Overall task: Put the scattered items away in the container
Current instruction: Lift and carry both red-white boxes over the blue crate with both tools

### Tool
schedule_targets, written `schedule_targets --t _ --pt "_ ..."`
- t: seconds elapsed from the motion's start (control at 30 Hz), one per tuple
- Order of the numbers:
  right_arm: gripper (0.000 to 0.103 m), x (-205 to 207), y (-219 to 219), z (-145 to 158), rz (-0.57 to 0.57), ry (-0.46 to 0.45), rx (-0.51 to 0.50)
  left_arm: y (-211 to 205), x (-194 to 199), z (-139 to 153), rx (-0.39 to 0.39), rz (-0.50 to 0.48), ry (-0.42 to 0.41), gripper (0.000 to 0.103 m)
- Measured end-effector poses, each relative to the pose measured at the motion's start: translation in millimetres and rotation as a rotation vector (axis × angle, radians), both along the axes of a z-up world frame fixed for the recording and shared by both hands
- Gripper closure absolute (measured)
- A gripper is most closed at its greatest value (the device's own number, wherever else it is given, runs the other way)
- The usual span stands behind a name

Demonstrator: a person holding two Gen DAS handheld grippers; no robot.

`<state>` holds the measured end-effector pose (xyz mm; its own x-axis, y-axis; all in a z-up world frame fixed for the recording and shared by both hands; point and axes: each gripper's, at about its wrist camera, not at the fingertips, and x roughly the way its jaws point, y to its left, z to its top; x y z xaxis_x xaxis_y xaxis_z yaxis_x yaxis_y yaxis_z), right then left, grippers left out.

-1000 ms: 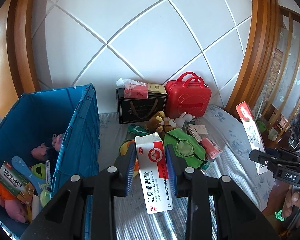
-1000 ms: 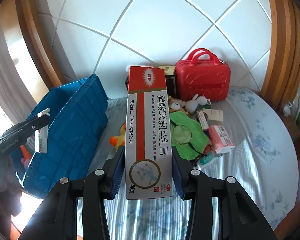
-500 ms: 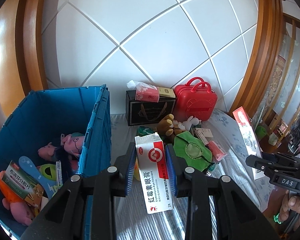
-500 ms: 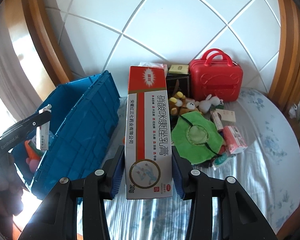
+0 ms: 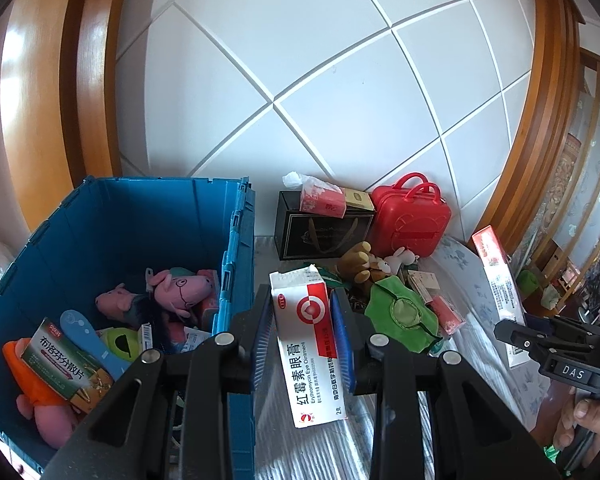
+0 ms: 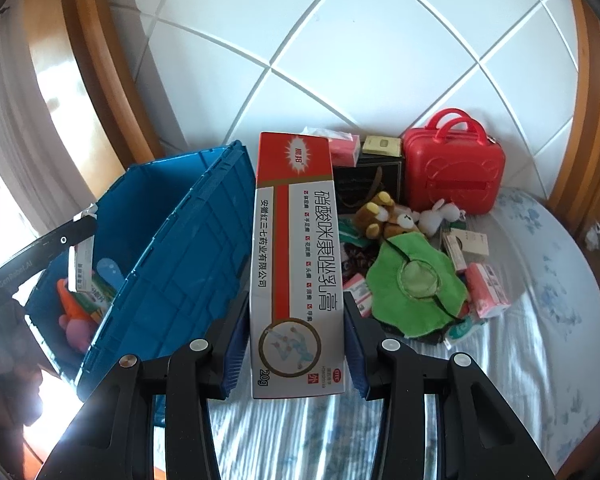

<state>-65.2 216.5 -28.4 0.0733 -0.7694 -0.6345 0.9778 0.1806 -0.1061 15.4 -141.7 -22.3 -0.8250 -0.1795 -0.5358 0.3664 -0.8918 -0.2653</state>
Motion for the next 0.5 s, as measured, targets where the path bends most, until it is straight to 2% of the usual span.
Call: schedule_targets --t 0.5 --pt "0.061 64.9 -15.0 -8.3 0.092 0.024 -0.014 -55.7 28.7 -7.3 0.036 0.064 0.020 0.075"
